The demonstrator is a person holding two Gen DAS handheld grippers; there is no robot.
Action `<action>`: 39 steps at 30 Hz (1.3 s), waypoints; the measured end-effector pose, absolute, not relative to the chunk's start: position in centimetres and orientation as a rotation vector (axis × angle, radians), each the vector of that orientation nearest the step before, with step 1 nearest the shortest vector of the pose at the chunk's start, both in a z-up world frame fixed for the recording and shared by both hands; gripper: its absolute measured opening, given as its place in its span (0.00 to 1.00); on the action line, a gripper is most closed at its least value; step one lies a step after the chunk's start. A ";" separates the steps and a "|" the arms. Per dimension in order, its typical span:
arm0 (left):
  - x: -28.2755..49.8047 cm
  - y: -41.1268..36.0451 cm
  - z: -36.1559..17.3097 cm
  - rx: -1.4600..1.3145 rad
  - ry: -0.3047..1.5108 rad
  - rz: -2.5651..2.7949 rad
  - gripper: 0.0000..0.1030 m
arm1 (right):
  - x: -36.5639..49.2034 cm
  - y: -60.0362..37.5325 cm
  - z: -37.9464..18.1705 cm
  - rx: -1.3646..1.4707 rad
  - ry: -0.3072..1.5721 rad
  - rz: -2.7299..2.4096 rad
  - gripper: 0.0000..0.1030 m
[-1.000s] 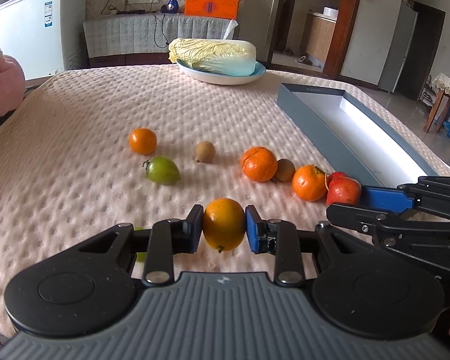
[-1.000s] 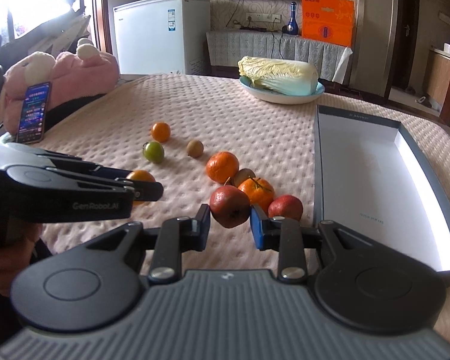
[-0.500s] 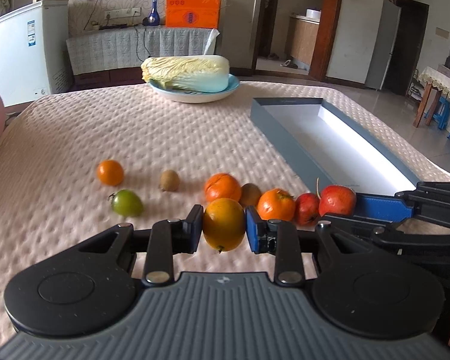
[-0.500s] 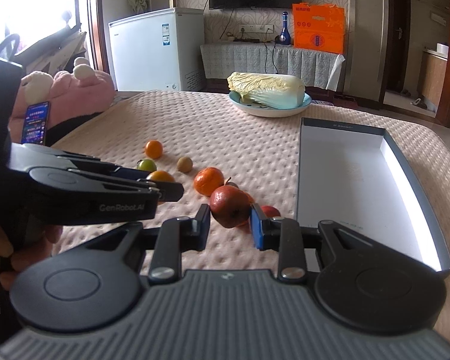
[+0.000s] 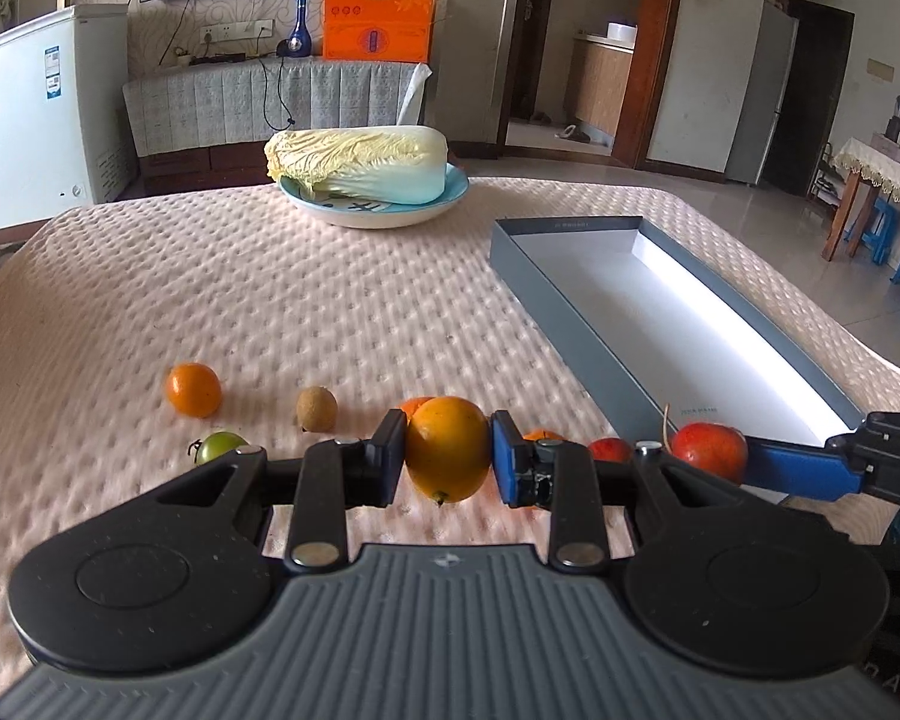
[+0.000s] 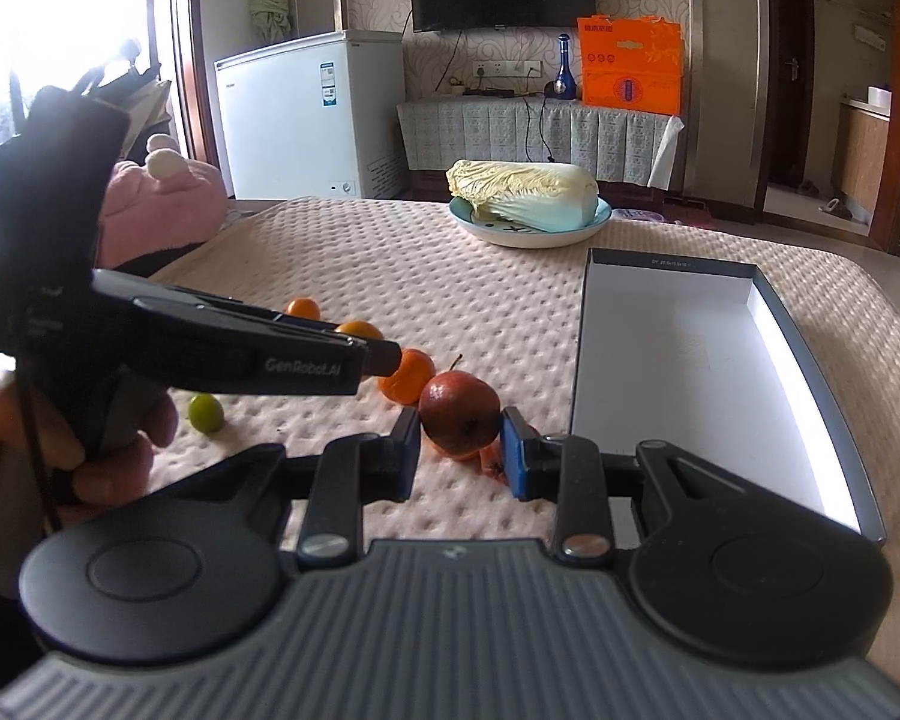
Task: Organize fruits
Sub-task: 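Carry the orange fruit with the left tool while the right tool carries the apple toward the box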
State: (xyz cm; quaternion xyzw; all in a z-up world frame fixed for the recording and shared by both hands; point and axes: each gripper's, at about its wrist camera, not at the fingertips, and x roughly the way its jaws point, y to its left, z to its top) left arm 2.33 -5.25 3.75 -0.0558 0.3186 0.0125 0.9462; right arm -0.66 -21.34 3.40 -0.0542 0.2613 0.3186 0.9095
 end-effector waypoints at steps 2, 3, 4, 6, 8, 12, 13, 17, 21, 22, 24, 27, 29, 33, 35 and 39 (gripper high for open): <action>2.4 -5.2 3.7 -0.125 0.655 0.024 0.34 | -0.7 -21.3 3.4 -0.113 0.539 0.659 0.31; 2.4 -5.3 3.7 -0.128 0.652 0.022 0.34 | -0.8 -21.2 3.4 -0.114 0.538 0.660 0.31; 2.4 -5.4 3.7 -0.130 0.651 0.019 0.34 | -0.8 -21.1 3.4 -0.115 0.537 0.661 0.31; 2.4 -5.6 3.6 -0.127 0.654 0.014 0.34 | -0.8 -21.1 3.4 -0.117 0.536 0.662 0.31; 2.3 -5.8 3.6 -0.119 0.651 0.012 0.34 | -0.8 -21.1 3.3 -0.119 0.537 0.660 0.31; 2.1 -5.9 3.7 -0.120 0.648 0.012 0.34 | -0.8 -21.1 3.3 -0.121 0.536 0.658 0.31; 2.1 -5.9 3.6 -0.121 0.649 0.012 0.34 | -0.8 -21.2 3.3 -0.121 0.536 0.657 0.31; 2.1 -5.9 3.6 -0.121 0.647 0.012 0.34 | -0.8 -21.2 3.3 -0.121 0.534 0.658 0.31; 2.2 -6.1 3.7 -0.124 0.643 0.010 0.34 | -0.7 -21.4 3.2 -0.117 0.534 0.654 0.31; 2.2 -6.2 3.8 -0.125 0.641 0.008 0.34 | -0.7 -21.5 3.3 -0.116 0.534 0.654 0.31; 2.1 -6.4 3.9 -0.124 0.636 0.007 0.34 | -0.7 -21.5 3.3 -0.116 0.532 0.655 0.31; 2.3 -6.7 3.9 -0.122 0.638 0.007 0.34 | -0.8 -21.7 3.4 -0.114 0.530 0.651 0.31; 2.3 -6.9 3.9 -0.125 0.636 0.007 0.34 | -0.8 -21.9 3.4 -0.112 0.530 0.645 0.31; 2.4 -7.2 4.0 -0.131 0.636 0.004 0.34 | -0.9 -22.3 3.5 -0.107 0.531 0.635 0.31; 2.5 -7.4 4.0 -0.126 0.636 0.000 0.34 | -0.8 -22.6 3.6 -0.100 0.530 0.632 0.31; 2.7 -7.8 3.9 -0.125 0.640 -0.001 0.34 | -0.7 -23.1 3.8 -0.083 0.528 0.630 0.31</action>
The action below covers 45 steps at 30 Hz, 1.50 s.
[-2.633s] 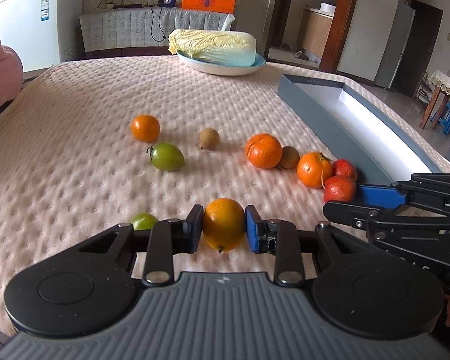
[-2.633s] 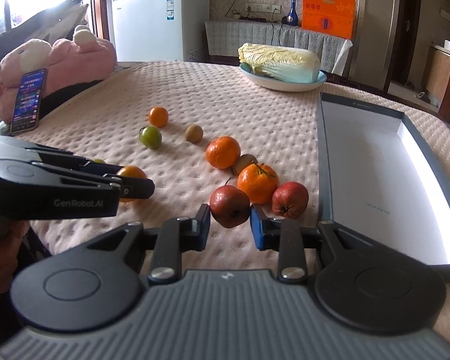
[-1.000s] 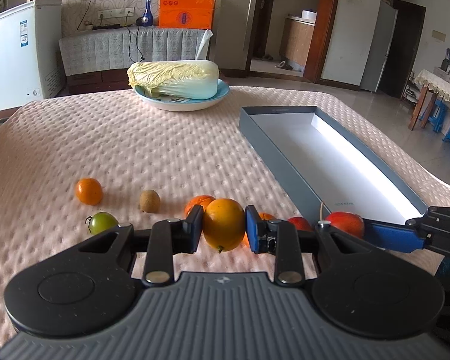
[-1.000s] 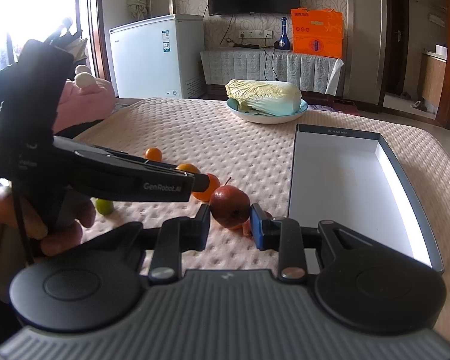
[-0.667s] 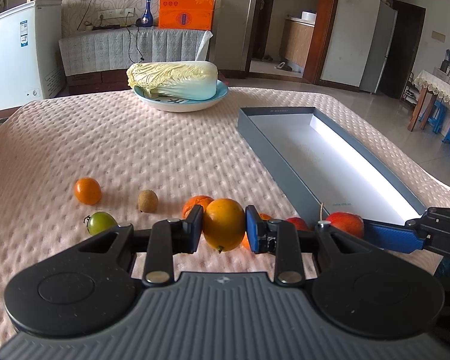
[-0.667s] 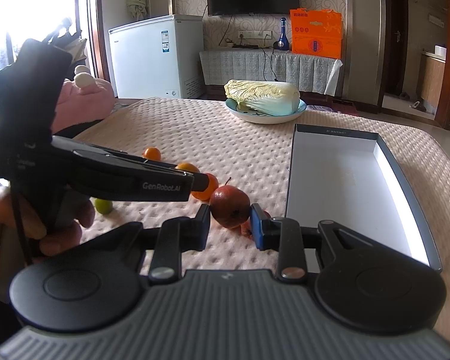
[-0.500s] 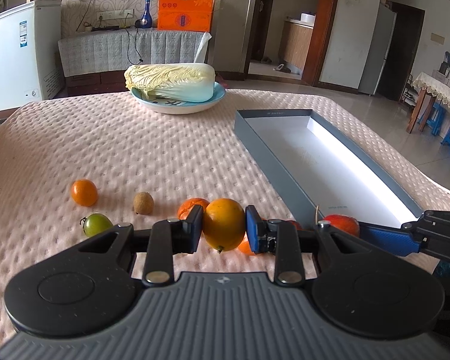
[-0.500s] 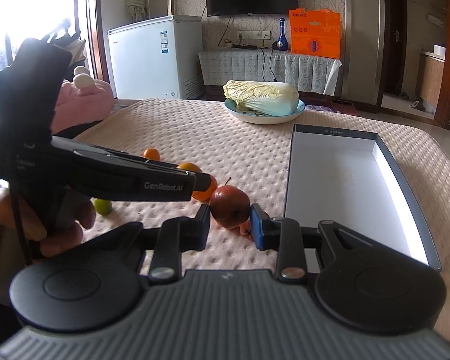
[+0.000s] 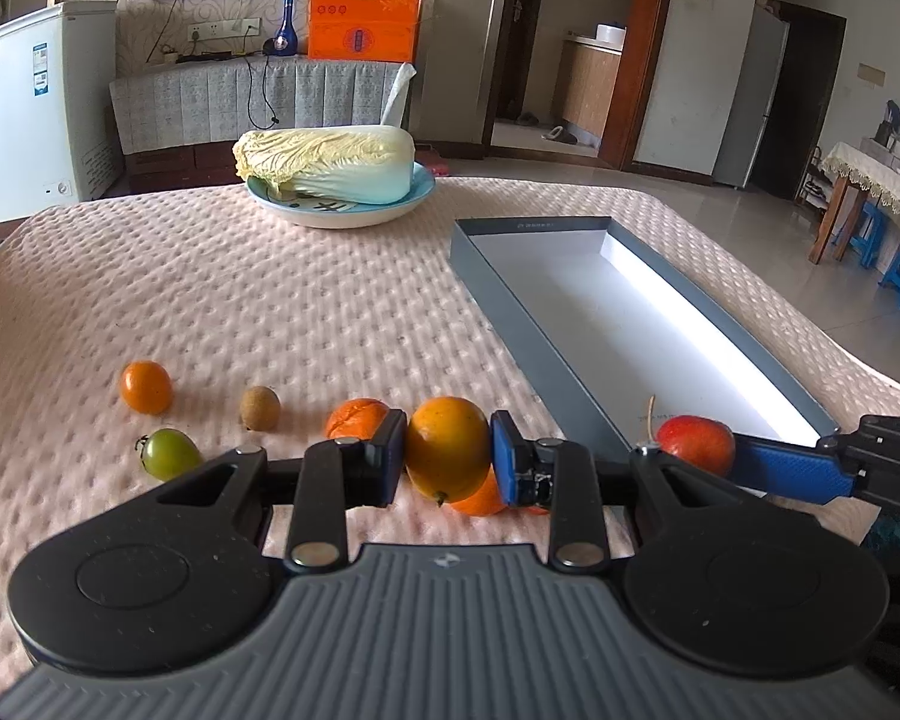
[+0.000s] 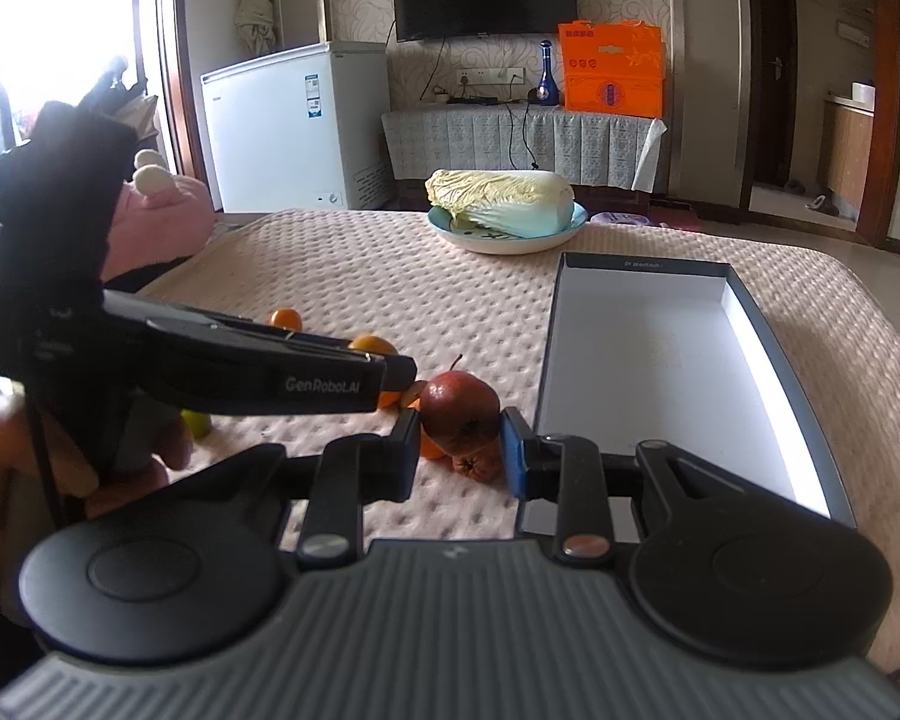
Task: Organize fruits
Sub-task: 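Carry the orange fruit with the left tool while the right tool carries the apple toward the box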
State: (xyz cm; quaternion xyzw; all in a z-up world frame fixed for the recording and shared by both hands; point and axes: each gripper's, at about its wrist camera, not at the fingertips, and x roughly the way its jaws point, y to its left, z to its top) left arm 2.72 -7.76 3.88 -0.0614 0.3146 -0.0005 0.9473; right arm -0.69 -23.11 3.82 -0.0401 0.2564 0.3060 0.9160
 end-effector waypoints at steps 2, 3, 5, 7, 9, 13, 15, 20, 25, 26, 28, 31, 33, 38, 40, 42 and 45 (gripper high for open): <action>2.8 -8.0 3.9 -0.125 0.640 -0.001 0.34 | -0.7 -23.3 3.9 -0.081 0.530 0.630 0.31; 2.8 -8.1 3.9 -0.125 0.640 -0.002 0.34 | -0.7 -23.4 3.9 -0.082 0.530 0.629 0.31; 2.9 -8.3 3.8 -0.122 0.639 -0.008 0.34 | -0.7 -23.6 4.0 -0.079 0.529 0.626 0.31; 3.0 -8.6 3.8 -0.118 0.640 -0.013 0.34 | -0.7 -23.9 4.1 -0.074 0.525 0.623 0.31; 3.2 -8.8 3.8 -0.119 0.640 -0.018 0.34 | -0.8 -24.2 4.1 -0.071 0.522 0.619 0.31; 3.4 -9.3 3.8 -0.123 0.638 -0.027 0.34 | -0.7 -24.5 4.1 -0.065 0.526 0.611 0.31; 3.5 -9.5 3.8 -0.118 0.634 -0.030 0.34 | -0.8 -24.8 4.2 -0.065 0.523 0.608 0.31; 3.8 -10.0 3.9 -0.113 0.632 -0.044 0.34 | -0.9 -25.1 4.4 -0.061 0.518 0.603 0.31; 4.4 -10.2 3.8 -0.108 0.632 -0.051 0.34 | -0.7 -25.3 4.4 -0.057 0.523 0.590 0.31; 4.4 -10.1 3.8 -0.110 0.632 -0.051 0.34 | -0.7 -25.3 4.4 -0.058 0.521 0.590 0.31; 4.5 -10.1 3.9 -0.110 0.630 -0.052 0.34 | -0.7 -25.3 4.4 -0.057 0.521 0.589 0.31; 4.7 -10.1 4.0 -0.109 0.627 -0.056 0.34 | -0.6 -25.6 4.4 -0.051 0.520 0.579 0.31; 4.9 -10.2 4.0 -0.104 0.625 -0.057 0.34 | -0.6 -25.8 4.5 -0.047 0.520 0.570 0.31; 5.4 -10.2 4.0 -0.106 0.621 -0.063 0.34 | -0.4 -26.3 4.5 -0.041 0.521 0.551 0.31; 5.6 -10.4 4.1 -0.104 0.620 -0.066 0.34 | -0.4 -26.4 4.5 -0.040 0.521 0.542 0.31; 5.8 -10.7 4.0 -0.100 0.619 -0.073 0.34 | -0.4 -26.6 4.5 -0.037 0.521 0.532 0.31; 6.3 -11.1 4.0 -0.094 0.618 -0.082 0.34 | -0.2 -26.9 4.4 -0.034 0.524 0.517 0.31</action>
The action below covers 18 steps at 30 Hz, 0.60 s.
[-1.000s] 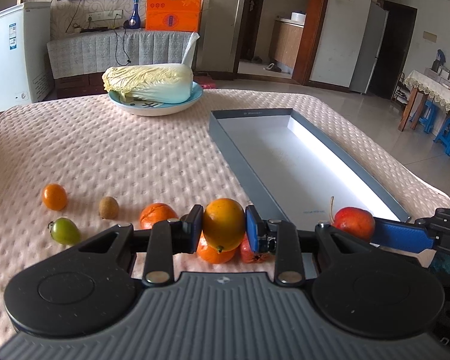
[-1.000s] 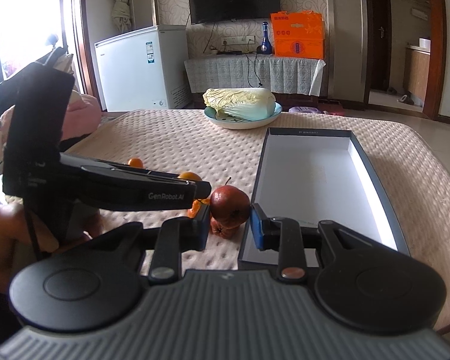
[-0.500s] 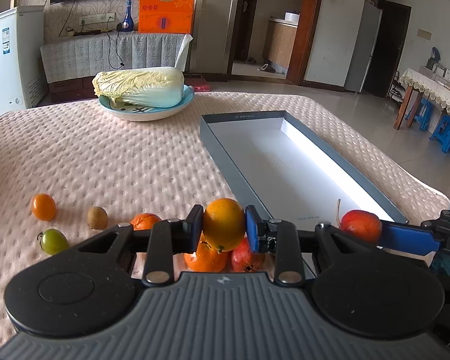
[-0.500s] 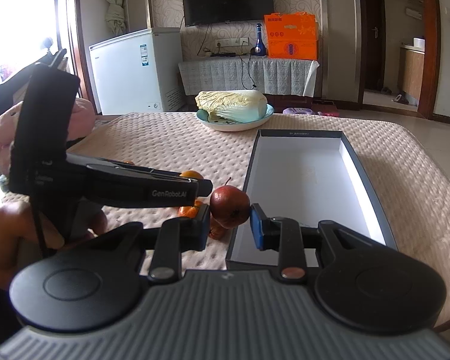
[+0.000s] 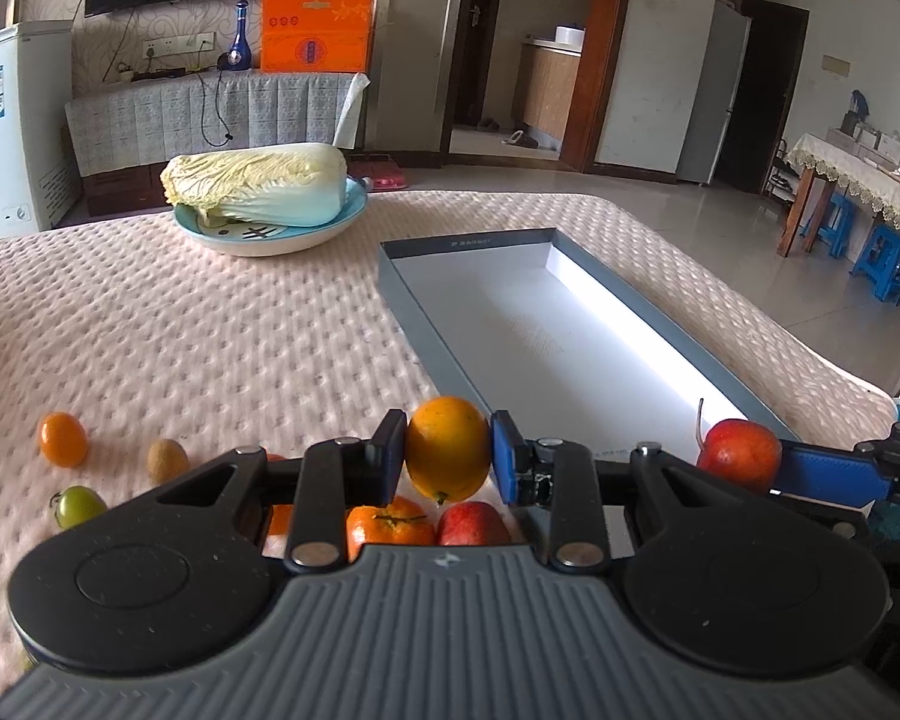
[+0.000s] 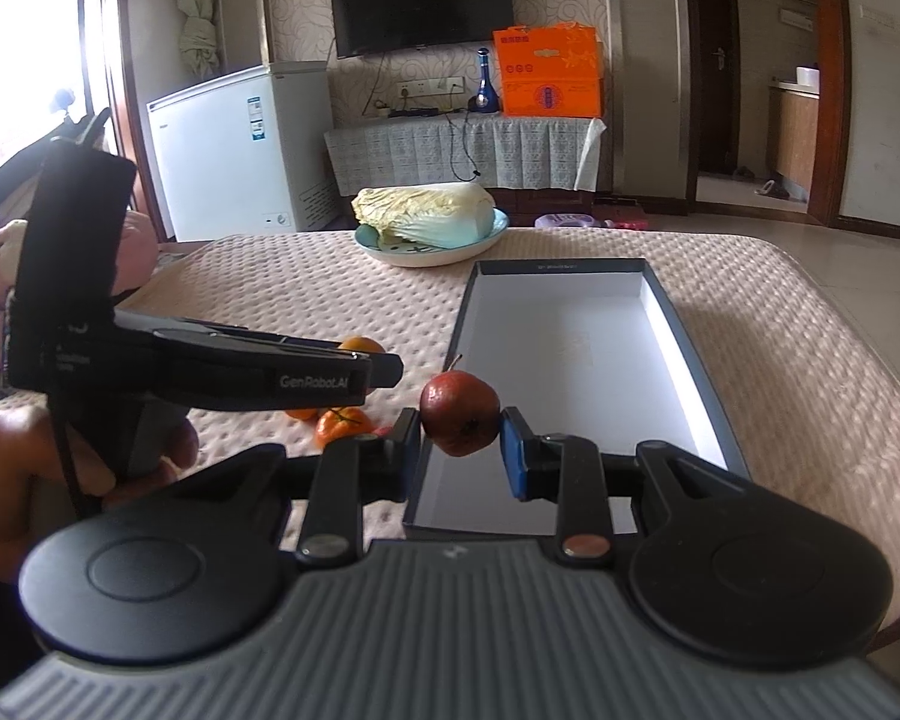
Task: Organize fruits
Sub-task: 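Carry the orange fruit with the left tool while the right tool carries the apple toward the box, then open the left tool over the box while the right tool releases the apple into it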
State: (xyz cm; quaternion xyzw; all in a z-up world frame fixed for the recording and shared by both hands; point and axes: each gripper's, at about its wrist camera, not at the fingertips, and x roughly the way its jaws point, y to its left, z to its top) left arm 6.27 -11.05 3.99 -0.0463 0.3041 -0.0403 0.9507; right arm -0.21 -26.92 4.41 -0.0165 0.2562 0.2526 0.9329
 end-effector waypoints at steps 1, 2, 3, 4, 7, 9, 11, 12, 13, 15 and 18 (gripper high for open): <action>6.4 -11.2 4.0 -0.095 0.618 -0.086 0.34 | -0.1 -27.0 4.4 -0.033 0.527 0.512 0.31; 6.5 -11.3 4.0 -0.096 0.617 -0.089 0.34 | -0.1 -27.1 4.3 -0.032 0.529 0.507 0.31; 6.6 -11.4 4.0 -0.096 0.616 -0.091 0.34 | -0.1 -27.3 4.3 -0.031 0.529 0.501 0.31; 6.7 -11.5 4.0 -0.096 0.615 -0.095 0.34 | 0.0 -27.4 4.3 -0.030 0.530 0.495 0.31; 7.2 -11.8 3.9 -0.097 0.615 -0.103 0.34 | 0.2 -27.7 4.2 -0.024 0.537 0.477 0.31; 7.6 -12.1 3.9 -0.097 0.617 -0.109 0.34 | 0.4 -27.9 4.1 -0.020 0.543 0.466 0.31; 8.0 -12.3 3.9 -0.097 0.614 -0.117 0.34 | 0.5 -27.9 4.0 -0.016 0.547 0.461 0.31; 8.1 -12.4 3.9 -0.098 0.612 -0.120 0.34 | 0.5 -28.0 3.9 -0.016 0.550 0.459 0.31; 8.3 -12.6 3.8 -0.099 0.612 -0.123 0.34 | 0.7 -28.0 3.9 -0.016 0.553 0.457 0.31; 8.7 -12.8 3.8 -0.101 0.612 -0.127 0.34 | 0.8 -28.1 3.7 -0.015 0.558 0.451 0.31; 9.4 -13.2 3.7 -0.101 0.611 -0.132 0.34 | 1.0 -28.2 3.6 -0.013 0.563 0.445 0.31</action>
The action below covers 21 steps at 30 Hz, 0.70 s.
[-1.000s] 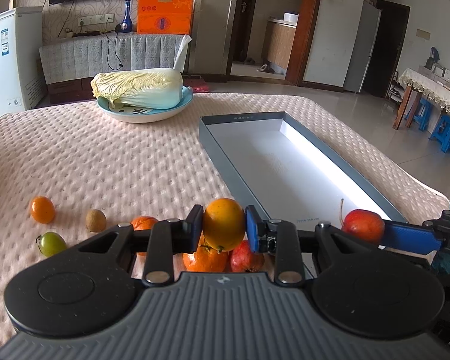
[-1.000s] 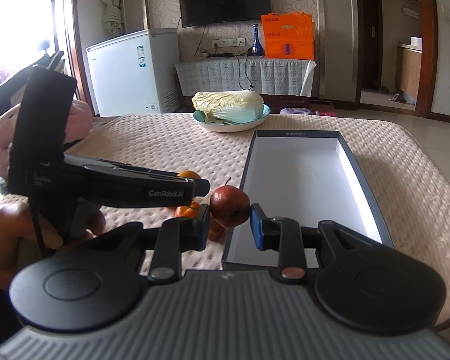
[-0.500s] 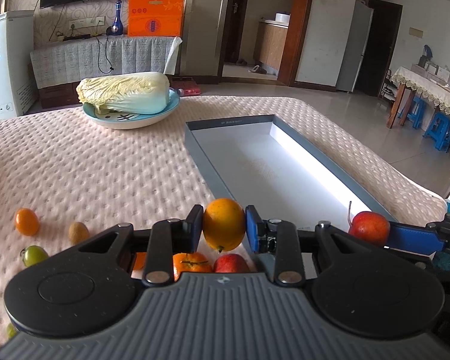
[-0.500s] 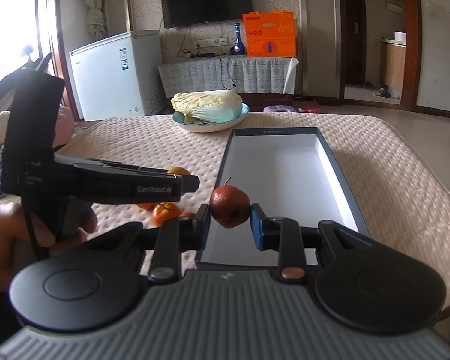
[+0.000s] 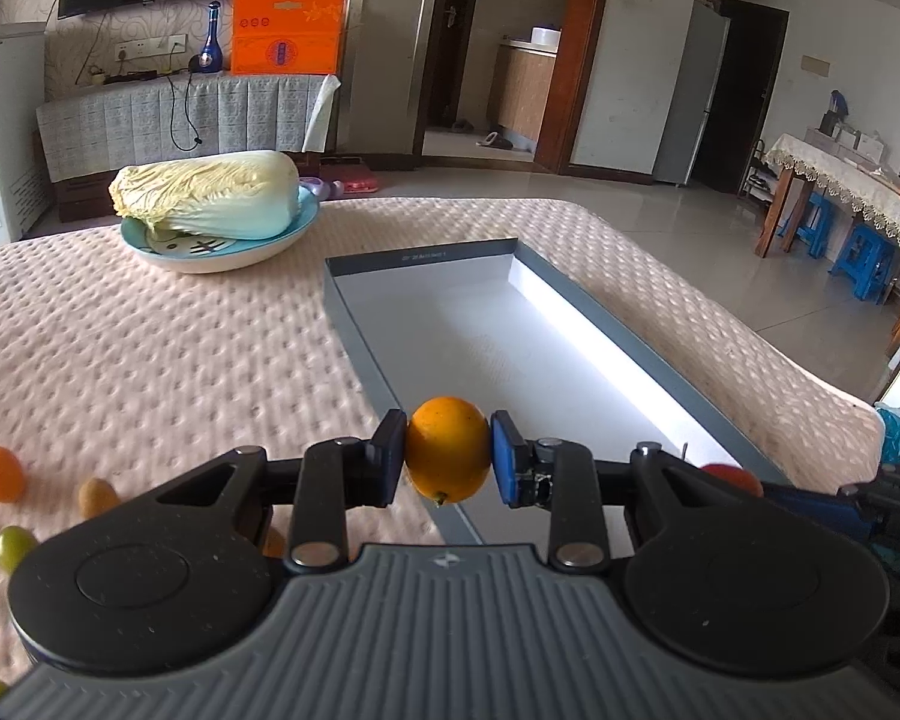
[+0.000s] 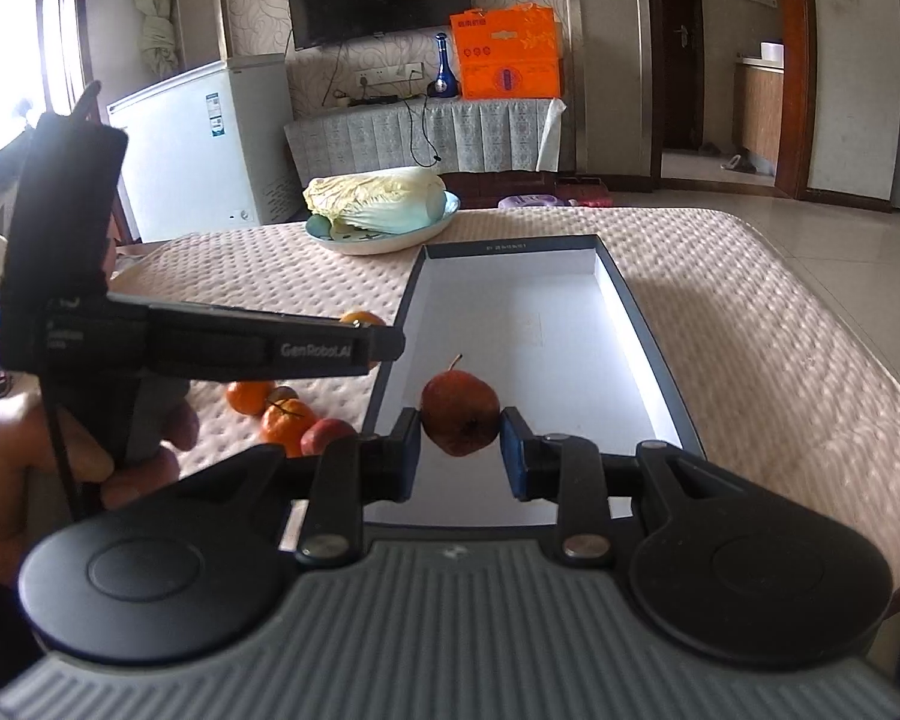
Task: Organize fruits
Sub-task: 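Open the left tool over the box while the right tool releases the apple into it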
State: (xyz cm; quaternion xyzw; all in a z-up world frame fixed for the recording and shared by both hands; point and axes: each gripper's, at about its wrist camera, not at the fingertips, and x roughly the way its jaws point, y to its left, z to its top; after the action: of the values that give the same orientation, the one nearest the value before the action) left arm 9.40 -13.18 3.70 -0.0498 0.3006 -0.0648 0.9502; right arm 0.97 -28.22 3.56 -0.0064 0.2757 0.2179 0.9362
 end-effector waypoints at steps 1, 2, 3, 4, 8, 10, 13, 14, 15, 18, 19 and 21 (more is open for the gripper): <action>9.7 -13.3 3.7 -0.101 0.611 -0.133 0.34 | 1.0 -28.2 3.5 -0.013 0.565 0.443 0.31; 9.9 -13.4 3.6 -0.101 0.610 -0.132 0.34 | 1.0 -28.3 3.5 -0.013 0.567 0.442 0.31; 10.2 -13.4 3.6 -0.101 0.610 -0.132 0.34 | 1.1 -28.3 3.5 -0.012 0.570 0.442 0.31; 10.5 -13.5 3.5 -0.104 0.609 -0.133 0.34 | 1.2 -28.3 3.4 -0.012 0.571 0.442 0.31; 11.8 -13.9 3.2 -0.102 0.618 -0.142 0.34 | 1.3 -28.1 3.3 -0.017 0.577 0.445 0.31; 12.4 -14.3 2.9 -0.096 0.621 -0.150 0.34 | 1.5 -28.1 3.2 -0.019 0.582 0.445 0.31; 13.2 -14.9 2.4 -0.081 0.620 -0.158 0.34 | 2.0 -28.2 3.0 -0.021 0.589 0.438 0.31; 13.5 -15.1 2.3 -0.079 0.620 -0.161 0.34 | 2.1 -28.3 3.0 -0.022 0.592 0.434 0.31; 13.8 -15.2 2.2 -0.082 0.622 -0.161 0.34 | 2.3 -28.3 2.9 -0.024 0.594 0.432 0.31; 14.6 -15.4 1.8 -0.090 0.627 -0.165 0.34 | 3.0 -28.6 2.6 -0.030 0.603 0.417 0.31; 14.8 -15.4 1.6 -0.089 0.630 -0.165 0.34 | 3.3 -28.6 2.5 -0.032 0.608 0.413 0.31; 15.2 -15.5 1.4 -0.090 0.633 -0.166 0.34 | 3.7 -28.7 2.3 -0.035 0.614 0.403 0.31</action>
State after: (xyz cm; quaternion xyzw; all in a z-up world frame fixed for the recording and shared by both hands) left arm 15.20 -15.51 1.41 -0.0441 0.3106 -0.0817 0.9460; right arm 3.67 -28.73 2.27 -0.0173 0.3003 0.1969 0.9332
